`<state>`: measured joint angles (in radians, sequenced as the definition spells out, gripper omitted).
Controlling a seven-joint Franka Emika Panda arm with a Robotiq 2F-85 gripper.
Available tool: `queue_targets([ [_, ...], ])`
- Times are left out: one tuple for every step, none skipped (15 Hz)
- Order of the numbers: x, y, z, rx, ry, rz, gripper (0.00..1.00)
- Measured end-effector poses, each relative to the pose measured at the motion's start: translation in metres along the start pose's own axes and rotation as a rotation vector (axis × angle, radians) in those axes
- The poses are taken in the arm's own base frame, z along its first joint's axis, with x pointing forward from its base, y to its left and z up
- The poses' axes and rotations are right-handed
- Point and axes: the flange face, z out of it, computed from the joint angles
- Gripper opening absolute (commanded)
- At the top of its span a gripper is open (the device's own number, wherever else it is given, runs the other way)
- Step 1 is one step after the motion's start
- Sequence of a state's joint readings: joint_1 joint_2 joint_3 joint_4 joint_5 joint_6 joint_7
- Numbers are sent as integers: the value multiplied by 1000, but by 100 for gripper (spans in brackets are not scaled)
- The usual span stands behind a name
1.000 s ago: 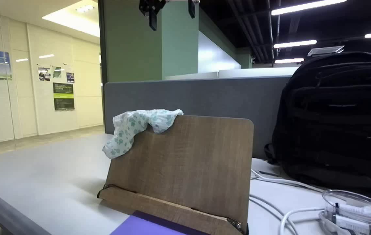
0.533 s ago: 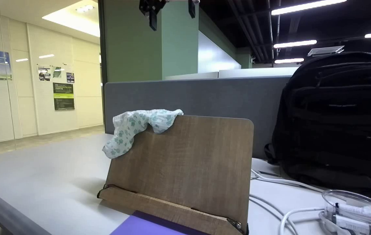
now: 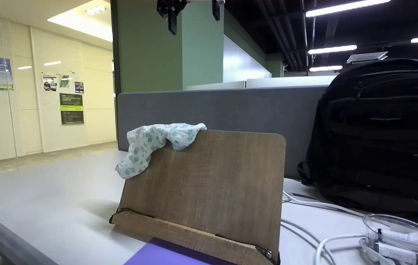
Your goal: Remove the cloth from the wooden object.
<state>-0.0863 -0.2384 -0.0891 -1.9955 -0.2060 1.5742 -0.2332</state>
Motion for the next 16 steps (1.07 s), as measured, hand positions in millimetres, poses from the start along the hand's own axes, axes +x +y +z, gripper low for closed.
queue_targets([
  [1,-2,1,-2,1,-5,100],
  [4,-6,4,-5,5,-13,100],
  [9,-11,9,-9,10,-26,100],
  [15,-18,14,-14,18,-41,100],
  [21,-25,21,-20,28,-57,100],
  [28,-34,29,-27,42,-72,100],
  [34,-43,37,-33,61,-82,100],
  [39,-51,46,-38,78,-91,100],
  [44,-59,55,-41,100,-95,100],
  [48,-67,63,-42,129,-94,100],
  [50,-73,71,-32,156,-84,100],
  [51,-78,79,-16,175,-71,100],
  [51,-81,87,4,185,-56,100],
  [50,-84,95,27,187,-42,100],
  [49,-86,103,48,184,-29,100],
  [47,-87,111,68,176,-18,100],
])
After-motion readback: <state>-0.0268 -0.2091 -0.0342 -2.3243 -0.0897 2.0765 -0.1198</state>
